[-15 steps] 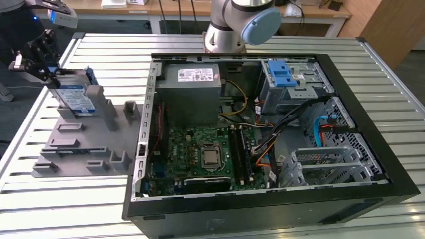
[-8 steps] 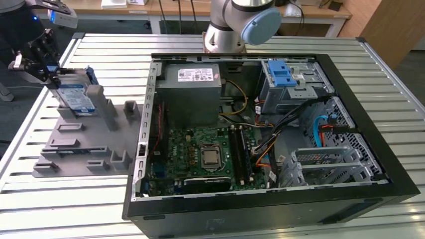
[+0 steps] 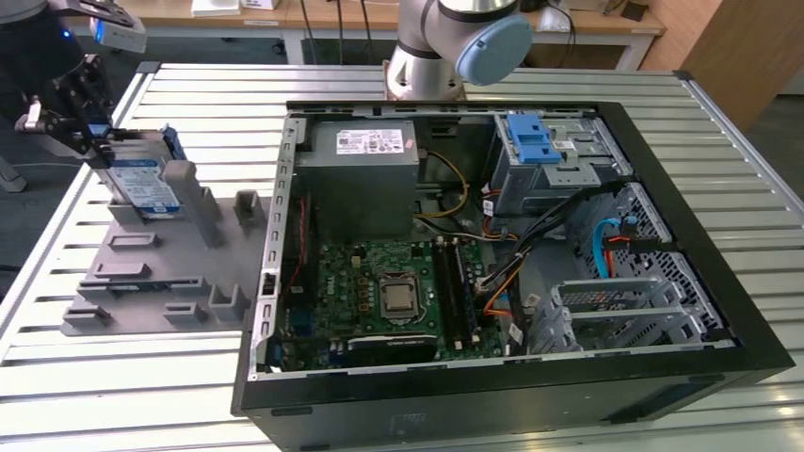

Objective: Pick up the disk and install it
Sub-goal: 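Pick up the disk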

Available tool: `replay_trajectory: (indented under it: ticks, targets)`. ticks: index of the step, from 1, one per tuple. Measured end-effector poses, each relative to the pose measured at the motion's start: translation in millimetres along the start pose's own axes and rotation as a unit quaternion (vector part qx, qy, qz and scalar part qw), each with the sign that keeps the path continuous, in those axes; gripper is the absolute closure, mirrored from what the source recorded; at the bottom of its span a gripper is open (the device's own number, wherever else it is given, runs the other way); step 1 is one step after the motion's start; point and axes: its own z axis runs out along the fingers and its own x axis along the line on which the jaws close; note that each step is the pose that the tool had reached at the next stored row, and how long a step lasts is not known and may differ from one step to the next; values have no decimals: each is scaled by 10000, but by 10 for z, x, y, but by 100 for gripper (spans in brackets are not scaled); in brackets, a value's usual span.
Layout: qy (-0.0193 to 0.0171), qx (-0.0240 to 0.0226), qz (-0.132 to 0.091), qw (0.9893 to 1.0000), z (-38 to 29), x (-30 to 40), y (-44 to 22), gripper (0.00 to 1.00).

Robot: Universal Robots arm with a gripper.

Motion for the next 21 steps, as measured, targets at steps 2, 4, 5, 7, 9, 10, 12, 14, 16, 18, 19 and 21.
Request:
replay_trajectory:
  ticks: [2, 4, 5, 7, 9, 10, 12, 14, 16, 18, 19, 21]
  targets:
    - [7, 0, 0, 10000, 0, -7, 0, 56]
    - [22, 1, 0, 10000, 1, -9, 0, 56]
    - [34, 0, 0, 10000, -1, -12, 0, 56]
    - [50, 1, 0, 10000, 0, -18, 0, 56]
    - [53, 1, 0, 10000, 0, -22, 0, 56]
    - [53, 1, 0, 10000, 0, -24, 0, 56]
    - [53, 1, 0, 10000, 0, -30, 0, 56]
    - [54, 0, 0, 10000, 0, -38, 0, 56]
    - [61, 1, 0, 10000, 0, -42, 0, 56]
    - [70, 1, 0, 10000, 0, -42, 0, 56]
    - [73, 0, 0, 10000, -4, -42, 0, 56]
    - [79, 1, 1, 10000, -11, -43, 0, 56]
